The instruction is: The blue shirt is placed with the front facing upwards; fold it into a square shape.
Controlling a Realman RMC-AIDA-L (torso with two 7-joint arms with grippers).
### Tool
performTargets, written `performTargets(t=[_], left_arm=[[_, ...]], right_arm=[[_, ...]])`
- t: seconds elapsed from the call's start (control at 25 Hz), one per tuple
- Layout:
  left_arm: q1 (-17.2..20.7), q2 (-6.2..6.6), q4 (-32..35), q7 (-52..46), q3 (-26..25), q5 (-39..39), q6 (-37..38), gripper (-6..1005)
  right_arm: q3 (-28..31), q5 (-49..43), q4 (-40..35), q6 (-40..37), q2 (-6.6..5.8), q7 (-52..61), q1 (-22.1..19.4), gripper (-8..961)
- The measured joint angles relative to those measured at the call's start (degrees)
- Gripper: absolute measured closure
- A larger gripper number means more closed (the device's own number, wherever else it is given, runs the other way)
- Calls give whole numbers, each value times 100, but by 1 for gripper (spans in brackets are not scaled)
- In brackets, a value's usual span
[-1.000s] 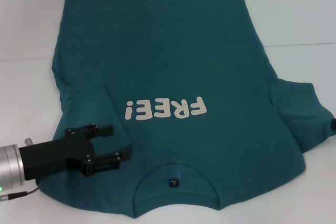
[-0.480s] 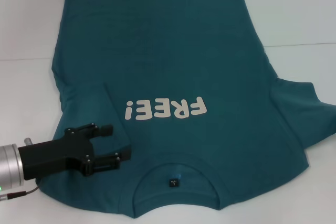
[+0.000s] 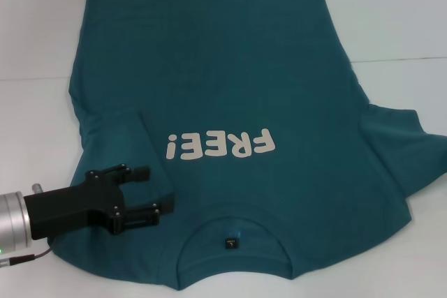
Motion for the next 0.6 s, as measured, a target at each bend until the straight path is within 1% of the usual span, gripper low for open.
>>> performTargets(t=[0.32,0.6], left_arm=[[-1,4,0,0,0,0,4,151],[13,-11,0,6,9,0,5,152]], right_arm=[[39,-430,-149,44,-14,-1,192,893],[43,-524,-326,48,-14,-1,293,882]])
